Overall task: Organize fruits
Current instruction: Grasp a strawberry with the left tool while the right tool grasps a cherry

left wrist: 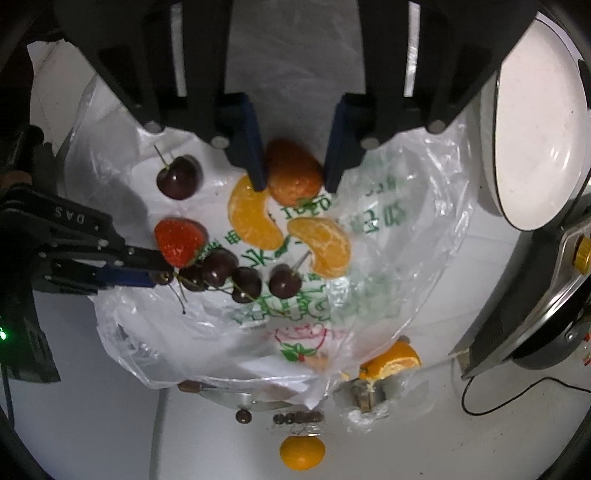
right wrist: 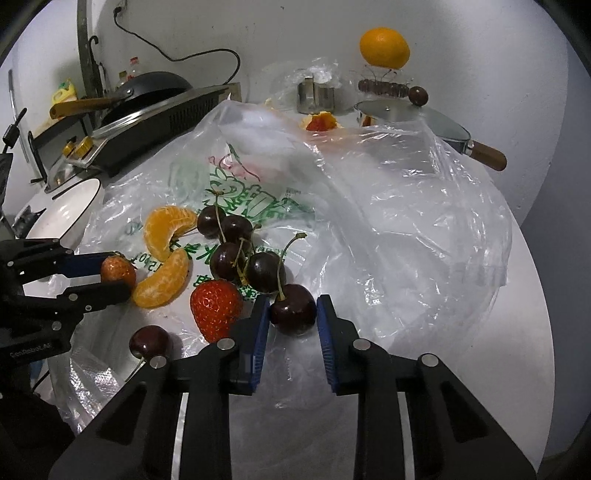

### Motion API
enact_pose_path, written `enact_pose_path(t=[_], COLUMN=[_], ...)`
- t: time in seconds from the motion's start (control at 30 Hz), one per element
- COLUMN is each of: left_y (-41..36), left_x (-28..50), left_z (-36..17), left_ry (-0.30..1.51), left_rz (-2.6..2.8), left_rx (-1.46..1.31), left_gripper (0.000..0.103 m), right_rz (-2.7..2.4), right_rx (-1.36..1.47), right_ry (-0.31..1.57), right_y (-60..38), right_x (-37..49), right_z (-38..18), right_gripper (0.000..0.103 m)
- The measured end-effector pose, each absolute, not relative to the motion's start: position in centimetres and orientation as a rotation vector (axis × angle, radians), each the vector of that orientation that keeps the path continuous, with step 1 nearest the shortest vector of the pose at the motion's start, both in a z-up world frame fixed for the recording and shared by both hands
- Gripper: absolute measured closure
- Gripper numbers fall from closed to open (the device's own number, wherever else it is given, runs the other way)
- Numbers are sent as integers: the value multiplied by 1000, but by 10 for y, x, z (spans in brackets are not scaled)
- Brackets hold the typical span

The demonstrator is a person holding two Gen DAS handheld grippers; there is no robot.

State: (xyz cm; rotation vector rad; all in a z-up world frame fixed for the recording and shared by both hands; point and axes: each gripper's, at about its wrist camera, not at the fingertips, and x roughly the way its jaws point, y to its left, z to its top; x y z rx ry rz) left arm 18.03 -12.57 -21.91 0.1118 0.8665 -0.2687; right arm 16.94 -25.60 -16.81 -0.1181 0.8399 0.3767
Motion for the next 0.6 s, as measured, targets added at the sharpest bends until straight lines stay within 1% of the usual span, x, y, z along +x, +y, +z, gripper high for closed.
enact_pose_path(t=[0.27, 0.6], left_y=[-122, -108], left_x=[167, 150], left_z=[-201, -172], left_ry=[799, 698], left_rz=[-316, -346], left_rx=[92, 61], left_gripper=[71, 71], right_rz=[355, 345], right_rx=[-117, -128], right_ry=[801, 717], right_y=[-255, -246], right_x=[160, 141], right_z=[-151, -112], right_gripper=[77, 77])
